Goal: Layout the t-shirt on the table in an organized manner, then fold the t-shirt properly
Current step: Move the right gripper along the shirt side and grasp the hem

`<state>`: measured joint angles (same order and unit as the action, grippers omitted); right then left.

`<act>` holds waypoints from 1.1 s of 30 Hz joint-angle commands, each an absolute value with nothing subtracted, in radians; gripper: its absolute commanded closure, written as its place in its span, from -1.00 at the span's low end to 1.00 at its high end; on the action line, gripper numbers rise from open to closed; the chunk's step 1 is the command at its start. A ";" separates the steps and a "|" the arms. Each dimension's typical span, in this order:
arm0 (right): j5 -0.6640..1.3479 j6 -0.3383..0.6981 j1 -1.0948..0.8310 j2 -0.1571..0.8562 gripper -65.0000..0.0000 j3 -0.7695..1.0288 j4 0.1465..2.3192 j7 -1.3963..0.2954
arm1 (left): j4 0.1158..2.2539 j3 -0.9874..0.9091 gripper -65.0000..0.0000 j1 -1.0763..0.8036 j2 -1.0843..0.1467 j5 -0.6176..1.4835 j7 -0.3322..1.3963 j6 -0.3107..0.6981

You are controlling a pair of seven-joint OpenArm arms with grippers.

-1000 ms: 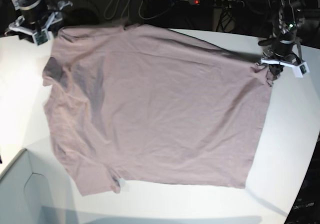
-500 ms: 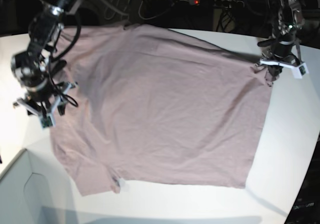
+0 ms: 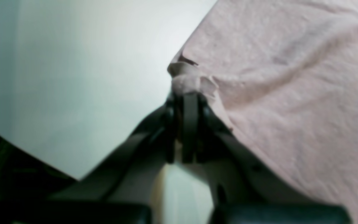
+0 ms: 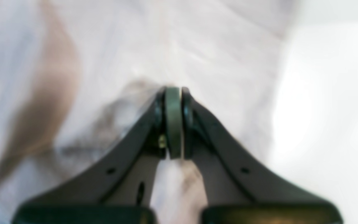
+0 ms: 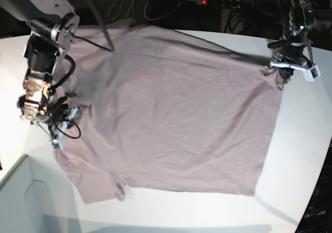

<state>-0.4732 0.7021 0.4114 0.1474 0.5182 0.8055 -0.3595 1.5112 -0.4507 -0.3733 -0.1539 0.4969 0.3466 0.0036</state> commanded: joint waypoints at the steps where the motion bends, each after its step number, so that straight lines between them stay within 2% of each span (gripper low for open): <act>1: -0.464 0.698 0.455 0.165 1.00 0.518 0.791 -0.325 | 1.527 -0.456 1.00 -0.372 -0.165 0.498 0.325 0.005; 8: -0.466 0.698 0.526 0.180 1.00 0.516 0.631 -0.188 | 1.527 -0.456 1.00 -0.352 -0.165 0.498 0.325 0.005; 19: -0.466 0.698 0.624 0.219 1.00 0.398 0.386 -0.035 | 1.526 -0.456 1.00 -0.325 -0.163 0.498 0.325 0.002; 28: -0.466 0.487 0.727 0.225 1.00 0.266 0.275 0.064 | 1.506 -0.461 1.00 -0.298 -0.145 0.498 0.321 0.001; 33: -0.466 0.484 0.769 0.225 1.00 0.268 0.278 0.051 | 1.506 -0.456 1.00 -0.282 -0.143 0.498 0.325 0.001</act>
<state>-0.4740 0.4946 0.7433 0.2161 0.2661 0.2661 0.0315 1.4921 -0.4549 -0.2886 -0.1333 0.4976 0.3470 -0.0002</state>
